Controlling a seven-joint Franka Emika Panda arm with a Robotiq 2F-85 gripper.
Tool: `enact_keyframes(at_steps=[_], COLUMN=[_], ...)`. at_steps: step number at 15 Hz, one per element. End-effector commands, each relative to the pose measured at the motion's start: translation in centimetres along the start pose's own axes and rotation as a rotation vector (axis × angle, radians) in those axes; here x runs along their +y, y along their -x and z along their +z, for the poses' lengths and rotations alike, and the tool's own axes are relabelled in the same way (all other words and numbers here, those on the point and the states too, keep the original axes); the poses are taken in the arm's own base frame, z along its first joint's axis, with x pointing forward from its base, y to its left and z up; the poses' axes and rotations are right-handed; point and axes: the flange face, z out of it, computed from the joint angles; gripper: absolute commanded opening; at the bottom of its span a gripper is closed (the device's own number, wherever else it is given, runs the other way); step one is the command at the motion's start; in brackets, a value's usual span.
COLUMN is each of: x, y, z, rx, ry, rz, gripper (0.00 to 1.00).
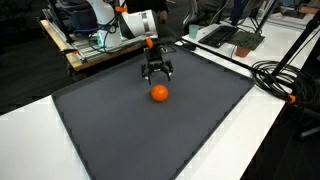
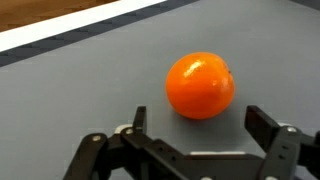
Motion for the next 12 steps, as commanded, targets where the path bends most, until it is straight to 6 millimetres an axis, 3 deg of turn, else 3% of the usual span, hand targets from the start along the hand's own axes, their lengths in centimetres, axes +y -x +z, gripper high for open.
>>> enact_keyframes(at_steps=[1,12], x=[-1.6,-1.1], y=[-0.5,-0.5], z=[1.8,4.4], rx=[-0.009,-0.045], ry=[-0.047,-0.053], rz=[-0.003,0.005], gripper=[1.00,1.00])
